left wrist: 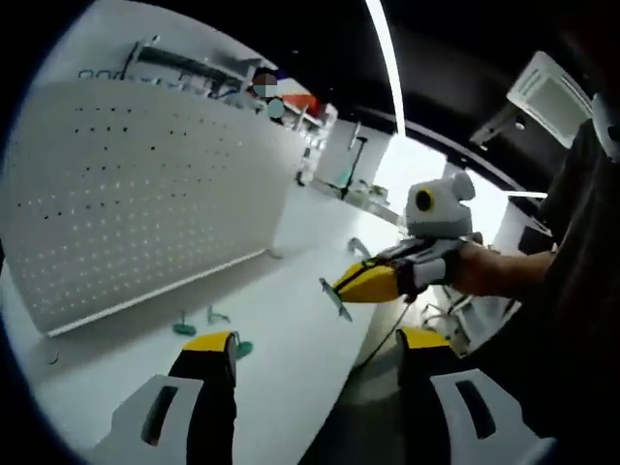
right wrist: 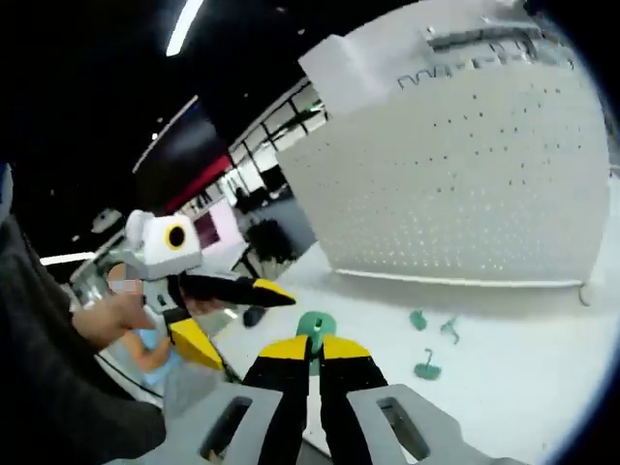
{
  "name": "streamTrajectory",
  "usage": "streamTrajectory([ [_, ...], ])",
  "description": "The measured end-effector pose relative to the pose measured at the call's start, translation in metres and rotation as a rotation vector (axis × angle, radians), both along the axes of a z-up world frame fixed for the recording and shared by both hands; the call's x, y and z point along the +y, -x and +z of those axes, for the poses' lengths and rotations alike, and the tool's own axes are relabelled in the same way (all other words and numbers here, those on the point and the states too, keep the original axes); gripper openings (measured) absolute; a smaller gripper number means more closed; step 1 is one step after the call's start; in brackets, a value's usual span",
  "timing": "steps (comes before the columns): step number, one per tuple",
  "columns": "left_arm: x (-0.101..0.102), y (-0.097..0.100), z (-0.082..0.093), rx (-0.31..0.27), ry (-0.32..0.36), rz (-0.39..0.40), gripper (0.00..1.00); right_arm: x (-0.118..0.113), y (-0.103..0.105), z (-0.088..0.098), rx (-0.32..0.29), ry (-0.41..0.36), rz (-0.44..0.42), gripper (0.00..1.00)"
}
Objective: Insert the hook assembly into the mounting plate slot until the hook locks in place.
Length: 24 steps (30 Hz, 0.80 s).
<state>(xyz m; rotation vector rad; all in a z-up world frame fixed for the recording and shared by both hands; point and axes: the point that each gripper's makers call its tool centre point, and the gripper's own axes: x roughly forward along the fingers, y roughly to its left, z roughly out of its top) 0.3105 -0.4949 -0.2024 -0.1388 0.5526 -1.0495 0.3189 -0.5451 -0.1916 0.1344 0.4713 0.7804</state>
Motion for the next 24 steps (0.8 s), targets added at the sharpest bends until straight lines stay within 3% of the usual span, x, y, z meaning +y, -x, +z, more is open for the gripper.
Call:
streamTrajectory([
  [3,0.004,-0.006,-0.002,0.029,-0.006,0.061,0.58,-0.005,-0.008,0.007,-0.067,0.042,-0.034,0.00],
  [8,-0.004,-0.009,0.000,0.022,-0.011,0.079,0.53,-0.002,-0.013,0.022,-0.173,0.095,-0.054,0.00],
  [15,-0.018,-0.010,0.011,0.021,0.028,0.091,0.42,0.009,-0.011,0.033,-0.239,0.090,-0.046,0.00],
  [24,-0.023,-0.012,0.021,0.028,0.083,0.098,0.33,0.021,-0.008,0.042,-0.277,0.067,-0.028,0.00],
])
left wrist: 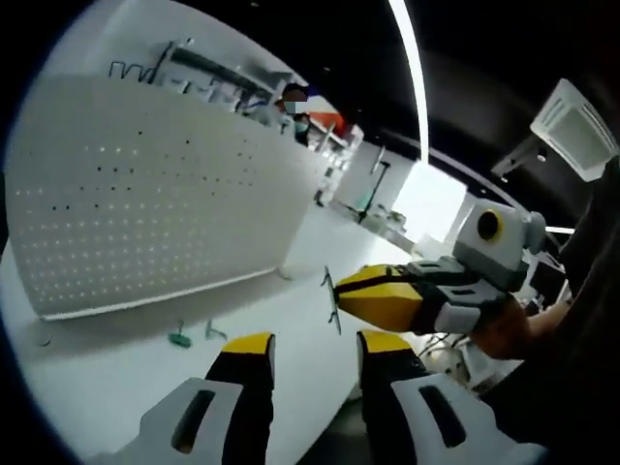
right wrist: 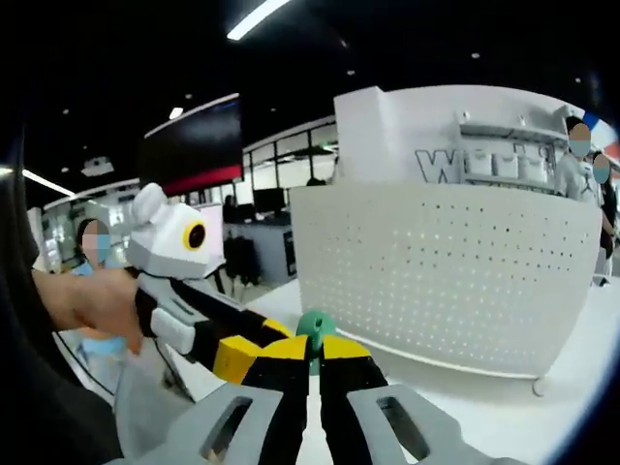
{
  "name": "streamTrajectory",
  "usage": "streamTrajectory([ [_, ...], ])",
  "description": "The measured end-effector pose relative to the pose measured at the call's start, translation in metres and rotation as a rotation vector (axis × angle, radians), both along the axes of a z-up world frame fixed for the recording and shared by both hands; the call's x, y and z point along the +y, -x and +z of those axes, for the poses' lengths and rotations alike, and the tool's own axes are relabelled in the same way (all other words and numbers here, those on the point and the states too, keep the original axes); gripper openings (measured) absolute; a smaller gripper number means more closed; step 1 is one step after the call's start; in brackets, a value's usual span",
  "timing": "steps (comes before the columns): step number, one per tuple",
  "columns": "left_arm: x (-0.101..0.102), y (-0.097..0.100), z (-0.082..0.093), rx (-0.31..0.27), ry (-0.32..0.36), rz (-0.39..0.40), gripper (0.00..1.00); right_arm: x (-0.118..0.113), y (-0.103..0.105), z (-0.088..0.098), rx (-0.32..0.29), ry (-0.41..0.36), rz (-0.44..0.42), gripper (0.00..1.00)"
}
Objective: Insert the hook assembly into the mounting plate slot until the hook locks in place.
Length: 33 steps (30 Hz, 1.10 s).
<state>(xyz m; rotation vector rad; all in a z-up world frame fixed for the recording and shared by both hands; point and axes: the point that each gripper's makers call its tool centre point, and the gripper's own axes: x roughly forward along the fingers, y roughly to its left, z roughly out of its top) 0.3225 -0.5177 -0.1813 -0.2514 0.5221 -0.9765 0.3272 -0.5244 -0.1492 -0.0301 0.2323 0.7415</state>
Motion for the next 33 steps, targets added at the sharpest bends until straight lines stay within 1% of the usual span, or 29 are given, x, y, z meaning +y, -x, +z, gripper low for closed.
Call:
streamTrajectory([
  [7,0.001,-0.002,0.005,-0.011,0.023,0.006,0.21,0.007,0.004,0.001,-0.023,0.015,0.021,0.00],
  [9,0.001,-0.002,0.006,-0.008,0.031,0.002,0.20,0.007,0.004,0.002,-0.034,0.018,0.021,0.00],
  [14,-0.001,-0.001,0.007,-0.011,0.046,-0.010,0.14,0.009,0.004,0.003,-0.037,0.020,0.027,0.00],
  [19,-0.004,0.002,0.009,-0.049,0.037,-0.034,0.07,0.010,0.005,0.002,-0.029,0.009,0.025,0.00],
  [21,-0.003,0.002,0.009,-0.068,0.022,-0.028,0.06,0.011,0.005,0.002,-0.023,0.005,0.024,0.00],
  [25,-0.002,0.001,0.011,-0.086,0.010,-0.024,0.05,0.012,0.004,0.003,-0.028,0.007,0.024,0.00],
  [28,-0.001,0.001,0.011,-0.074,0.010,-0.015,0.04,0.013,0.004,0.004,-0.028,0.005,0.026,0.00],
  [30,-0.001,0.000,0.011,-0.076,0.008,-0.011,0.04,0.014,0.004,0.005,-0.031,0.010,0.028,0.00],
  [33,0.000,0.000,0.010,-0.082,-0.013,-0.008,0.03,0.014,0.003,0.003,-0.024,0.010,0.027,0.01],
])
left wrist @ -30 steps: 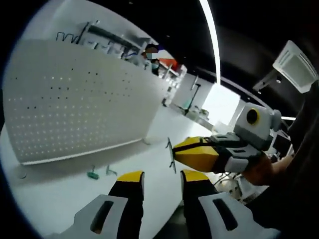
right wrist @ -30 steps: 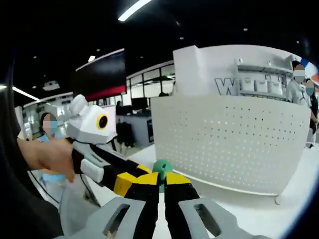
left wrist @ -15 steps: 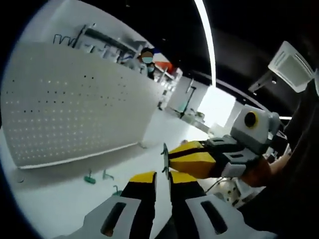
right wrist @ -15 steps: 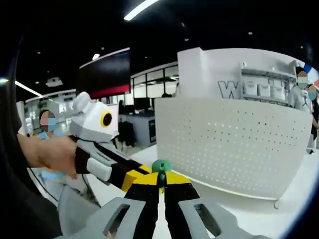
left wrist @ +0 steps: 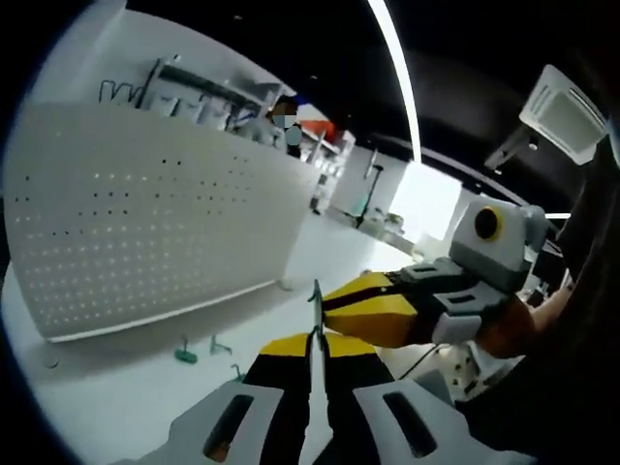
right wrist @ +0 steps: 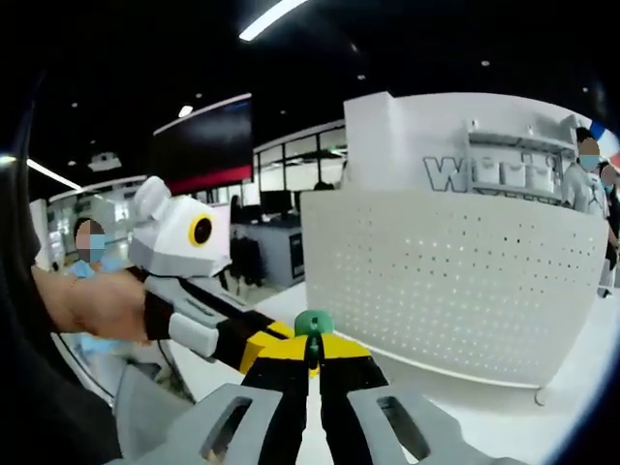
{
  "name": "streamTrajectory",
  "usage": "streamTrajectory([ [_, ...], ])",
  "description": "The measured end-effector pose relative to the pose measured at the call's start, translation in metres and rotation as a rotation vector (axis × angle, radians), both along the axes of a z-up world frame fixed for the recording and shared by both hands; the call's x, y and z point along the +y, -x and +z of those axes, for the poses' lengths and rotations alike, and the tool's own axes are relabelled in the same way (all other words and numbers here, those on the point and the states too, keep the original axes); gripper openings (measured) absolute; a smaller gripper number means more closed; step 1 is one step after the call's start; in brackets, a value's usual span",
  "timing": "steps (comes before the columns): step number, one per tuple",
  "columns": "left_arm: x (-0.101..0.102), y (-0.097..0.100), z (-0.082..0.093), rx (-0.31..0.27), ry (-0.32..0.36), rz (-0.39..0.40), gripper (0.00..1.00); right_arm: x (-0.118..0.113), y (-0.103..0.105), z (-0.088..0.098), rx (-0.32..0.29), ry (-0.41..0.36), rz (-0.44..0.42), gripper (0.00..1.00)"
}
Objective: Insert the hook assembly into the mounting plate slot until the hook locks in place.
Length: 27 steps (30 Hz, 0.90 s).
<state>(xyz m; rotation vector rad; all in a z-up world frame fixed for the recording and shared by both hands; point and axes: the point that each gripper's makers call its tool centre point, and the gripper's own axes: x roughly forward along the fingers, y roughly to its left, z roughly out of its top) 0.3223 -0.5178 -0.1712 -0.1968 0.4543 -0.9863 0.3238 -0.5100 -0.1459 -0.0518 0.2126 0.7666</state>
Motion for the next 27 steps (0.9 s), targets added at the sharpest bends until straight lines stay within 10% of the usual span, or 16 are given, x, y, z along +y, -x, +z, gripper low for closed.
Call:
streamTrajectory([
  [27,0.011,-0.011,0.002,-0.001,-0.015,0.094,0.01,0.002,-0.003,0.002,0.034,-0.032,-0.030,0.06],
])
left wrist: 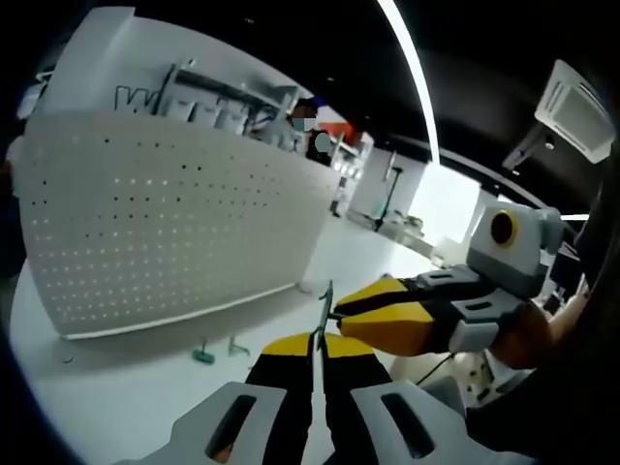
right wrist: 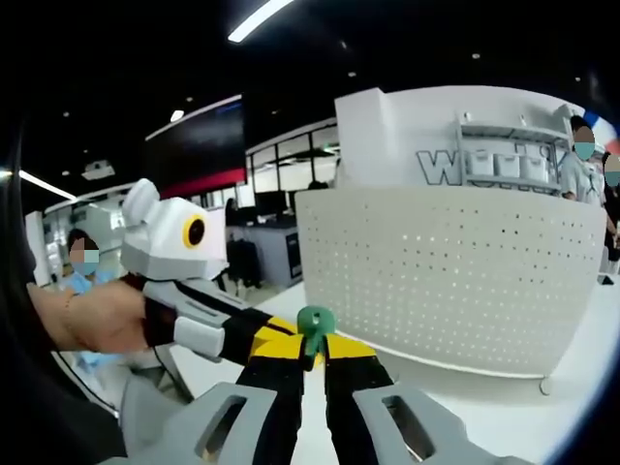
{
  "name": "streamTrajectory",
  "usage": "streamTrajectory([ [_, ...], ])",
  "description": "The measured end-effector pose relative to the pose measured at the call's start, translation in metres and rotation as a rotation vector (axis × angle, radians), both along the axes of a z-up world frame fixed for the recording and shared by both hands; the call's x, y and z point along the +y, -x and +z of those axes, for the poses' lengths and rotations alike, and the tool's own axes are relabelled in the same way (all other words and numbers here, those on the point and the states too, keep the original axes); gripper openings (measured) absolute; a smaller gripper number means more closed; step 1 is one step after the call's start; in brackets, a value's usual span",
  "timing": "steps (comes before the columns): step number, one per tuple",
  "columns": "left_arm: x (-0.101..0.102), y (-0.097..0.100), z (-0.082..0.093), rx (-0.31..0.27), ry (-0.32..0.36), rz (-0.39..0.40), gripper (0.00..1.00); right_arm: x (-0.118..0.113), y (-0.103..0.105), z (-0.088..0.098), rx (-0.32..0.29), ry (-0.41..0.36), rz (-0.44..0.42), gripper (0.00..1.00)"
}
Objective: Insert the hook assembly into the mounting plate slot until the hook locks in place.
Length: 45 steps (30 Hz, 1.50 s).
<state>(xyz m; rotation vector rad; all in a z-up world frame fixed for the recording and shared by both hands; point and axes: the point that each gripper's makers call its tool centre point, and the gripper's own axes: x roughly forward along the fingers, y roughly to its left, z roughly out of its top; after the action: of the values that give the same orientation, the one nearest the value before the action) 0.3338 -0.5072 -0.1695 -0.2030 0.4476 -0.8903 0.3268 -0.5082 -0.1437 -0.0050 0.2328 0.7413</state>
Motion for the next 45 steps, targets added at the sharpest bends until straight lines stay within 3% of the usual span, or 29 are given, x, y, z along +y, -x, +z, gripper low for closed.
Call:
streamTrajectory([
  [8,0.003,-0.003,0.004,0.022,0.055,0.022,0.01,-0.001,0.002,0.002,-0.005,-0.009,-0.003,0.05],
  [11,0.000,-0.003,0.006,-0.013,0.041,0.013,0.01,-0.001,0.001,0.005,0.005,-0.043,-0.004,0.02],
  [13,0.000,-0.003,0.006,-0.003,0.051,0.016,0.01,-0.002,0.000,0.007,0.000,-0.042,-0.004,0.03],
  [15,0.004,-0.005,-0.001,-0.022,-0.010,0.018,0.01,-0.004,0.000,0.011,0.001,-0.052,-0.016,0.08],
  [23,0.001,-0.002,0.005,-0.029,0.003,0.026,0.01,-0.001,-0.006,0.010,0.003,-0.041,-0.022,0.07],
  [27,-0.002,0.000,0.007,-0.061,-0.028,0.024,0.01,0.005,-0.007,0.009,0.003,-0.032,-0.010,0.05],
  [40,0.013,-0.002,0.003,-0.076,-0.073,0.069,0.01,0.017,-0.011,0.004,0.002,-0.007,0.004,0.01],
  [45,0.022,-0.001,0.006,-0.111,-0.109,0.093,0.01,0.025,-0.010,0.007,-0.010,-0.017,0.029,0.00],
])
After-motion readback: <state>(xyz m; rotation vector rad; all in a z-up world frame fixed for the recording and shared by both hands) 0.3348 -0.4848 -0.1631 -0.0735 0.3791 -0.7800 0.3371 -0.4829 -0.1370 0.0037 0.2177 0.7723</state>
